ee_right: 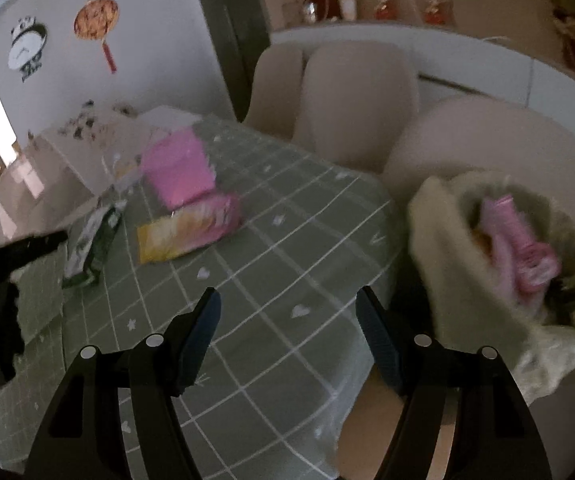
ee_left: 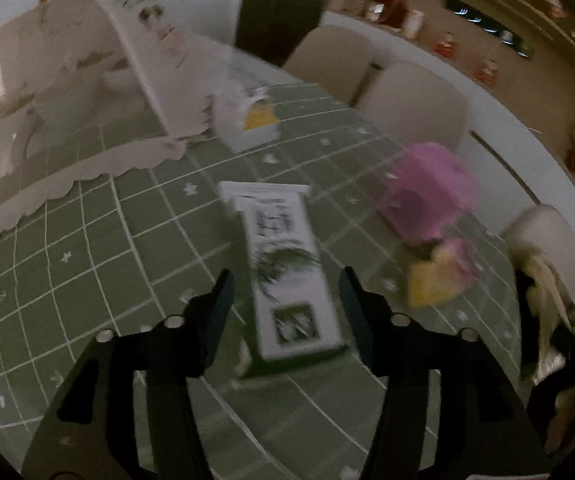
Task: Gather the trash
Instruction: 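Move both open tools back over the items on the table, then grasp the white-and-green milk carton with the left tool while the right tool grasps the yellow snack bag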
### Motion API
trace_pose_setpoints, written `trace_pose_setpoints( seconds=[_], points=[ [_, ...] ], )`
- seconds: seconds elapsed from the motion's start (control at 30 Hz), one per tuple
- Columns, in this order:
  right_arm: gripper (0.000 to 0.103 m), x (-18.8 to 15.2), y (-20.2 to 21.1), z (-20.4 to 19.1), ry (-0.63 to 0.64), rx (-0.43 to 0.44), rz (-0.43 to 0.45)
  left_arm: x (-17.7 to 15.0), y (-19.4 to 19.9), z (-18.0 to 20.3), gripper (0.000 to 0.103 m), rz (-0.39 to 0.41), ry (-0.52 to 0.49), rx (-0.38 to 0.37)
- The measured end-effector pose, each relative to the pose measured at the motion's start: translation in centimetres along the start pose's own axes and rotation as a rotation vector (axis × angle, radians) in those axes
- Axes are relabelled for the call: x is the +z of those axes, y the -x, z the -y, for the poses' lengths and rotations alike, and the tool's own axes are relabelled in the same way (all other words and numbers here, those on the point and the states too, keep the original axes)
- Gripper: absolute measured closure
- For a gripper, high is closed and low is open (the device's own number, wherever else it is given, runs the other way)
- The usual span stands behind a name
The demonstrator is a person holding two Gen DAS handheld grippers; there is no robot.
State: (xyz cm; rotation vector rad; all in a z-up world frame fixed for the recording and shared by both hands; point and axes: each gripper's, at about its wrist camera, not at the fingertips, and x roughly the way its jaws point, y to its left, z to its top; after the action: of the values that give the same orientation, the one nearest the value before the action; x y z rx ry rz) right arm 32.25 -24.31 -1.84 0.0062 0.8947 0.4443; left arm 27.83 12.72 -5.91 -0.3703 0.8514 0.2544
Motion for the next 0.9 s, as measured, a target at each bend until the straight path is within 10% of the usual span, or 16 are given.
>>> trace_pose_setpoints(
  seconds=[0.5, 0.9],
  points=[
    [0.037, 2.9, -8.6, -4.3, -0.016, 0.145, -0.072, 1.1, -5.9, 0.4, 0.048, -0.148, 0.013, -0.035],
    [0.090, 6.1, -13.0, -3.7, -0.030, 0.196, -0.159, -3.6, -3.0, 2.7, 0.048, -0.216, -0.054, -0.173]
  ],
)
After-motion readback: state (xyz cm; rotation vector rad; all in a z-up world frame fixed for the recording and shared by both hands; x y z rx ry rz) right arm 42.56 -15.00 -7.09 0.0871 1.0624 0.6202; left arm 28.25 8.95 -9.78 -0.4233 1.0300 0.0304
